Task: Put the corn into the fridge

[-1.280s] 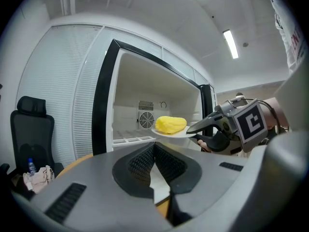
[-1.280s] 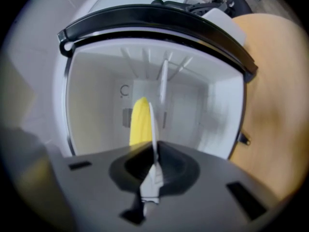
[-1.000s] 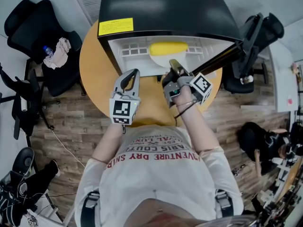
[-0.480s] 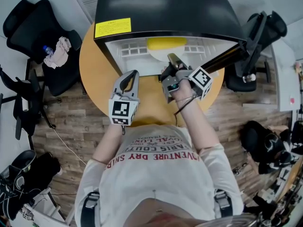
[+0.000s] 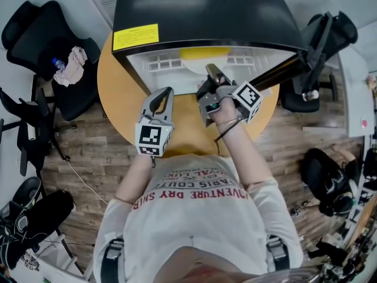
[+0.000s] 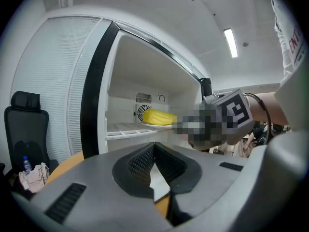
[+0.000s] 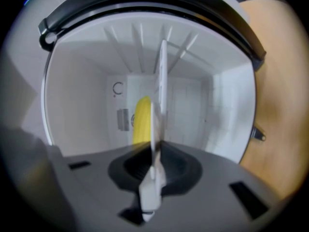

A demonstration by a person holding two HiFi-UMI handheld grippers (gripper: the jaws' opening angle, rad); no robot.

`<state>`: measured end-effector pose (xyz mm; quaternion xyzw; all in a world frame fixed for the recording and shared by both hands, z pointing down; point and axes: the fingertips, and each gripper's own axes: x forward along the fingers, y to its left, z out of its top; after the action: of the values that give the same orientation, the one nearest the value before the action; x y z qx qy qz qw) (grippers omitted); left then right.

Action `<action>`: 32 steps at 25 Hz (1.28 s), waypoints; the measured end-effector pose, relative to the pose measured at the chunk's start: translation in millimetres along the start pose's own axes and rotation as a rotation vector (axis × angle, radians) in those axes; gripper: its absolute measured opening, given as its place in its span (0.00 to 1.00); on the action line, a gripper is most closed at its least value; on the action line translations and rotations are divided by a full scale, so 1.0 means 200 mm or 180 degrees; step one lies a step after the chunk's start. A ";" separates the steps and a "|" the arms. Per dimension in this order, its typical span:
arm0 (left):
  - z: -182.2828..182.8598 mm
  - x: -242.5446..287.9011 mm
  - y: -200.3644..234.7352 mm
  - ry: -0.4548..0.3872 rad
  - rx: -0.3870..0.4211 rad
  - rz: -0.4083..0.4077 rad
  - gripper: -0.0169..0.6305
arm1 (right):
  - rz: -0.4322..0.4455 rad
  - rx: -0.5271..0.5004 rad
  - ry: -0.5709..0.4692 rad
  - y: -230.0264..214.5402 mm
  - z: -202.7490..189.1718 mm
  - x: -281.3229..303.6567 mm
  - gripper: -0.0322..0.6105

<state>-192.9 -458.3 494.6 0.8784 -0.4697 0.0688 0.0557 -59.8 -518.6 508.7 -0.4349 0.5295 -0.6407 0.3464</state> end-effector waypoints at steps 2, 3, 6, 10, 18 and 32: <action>0.00 0.01 0.01 0.0006 -0.0022 0.0001 0.07 | 0.0038 -0.0005 0.0019 0.00 0.00 0.01 0.14; 0.00 0.01 0.00 0.0008 -0.0027 0.0000 0.07 | 0.0054 -0.0020 0.0025 0.01 0.00 0.01 0.14; -0.01 0.00 -0.01 0.0013 -0.0024 -0.0004 0.07 | 0.0117 -0.0093 0.0027 0.03 0.00 0.00 0.20; -0.01 0.00 -0.01 0.0021 -0.0038 -0.0003 0.07 | 0.0145 -0.0142 -0.0021 0.05 0.02 -0.02 0.33; 0.02 -0.02 -0.05 -0.0010 -0.0047 -0.0009 0.07 | 0.0217 -0.0194 -0.0009 0.08 0.01 -0.17 0.27; 0.12 -0.18 -0.27 -0.0116 -0.0079 0.0126 0.07 | 0.0228 -0.1816 0.0404 0.02 -0.17 -0.51 0.09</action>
<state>-166.3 -404.0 463.5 0.8693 -0.4887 0.0481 0.0567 -51.8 -414.1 483.6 -0.4548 0.7239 -0.4792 0.1987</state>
